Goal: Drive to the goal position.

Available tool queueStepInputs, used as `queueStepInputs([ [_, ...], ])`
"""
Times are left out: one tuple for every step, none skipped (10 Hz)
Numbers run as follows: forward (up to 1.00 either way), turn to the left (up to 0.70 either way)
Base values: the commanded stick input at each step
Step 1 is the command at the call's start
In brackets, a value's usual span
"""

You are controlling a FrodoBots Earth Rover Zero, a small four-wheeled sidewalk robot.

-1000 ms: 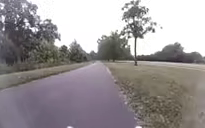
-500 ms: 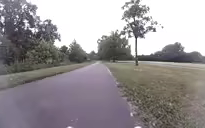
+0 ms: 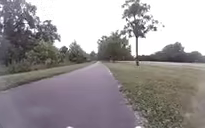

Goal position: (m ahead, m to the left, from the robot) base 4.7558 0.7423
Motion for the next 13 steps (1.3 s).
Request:
queueStepInputs([
  [0.68,0.00],
  [0.68,0.00],
  [0.68,0.01],
  [0.68,0.01],
  [0.68,0.01],
  [0.68,0.01],
  [0.68,0.01],
  [0.68,0.01],
  [0.68,0.01],
  [0.68,0.01],
  [0.68,0.01],
  [0.68,0.01],
  [0.68,0.01],
])
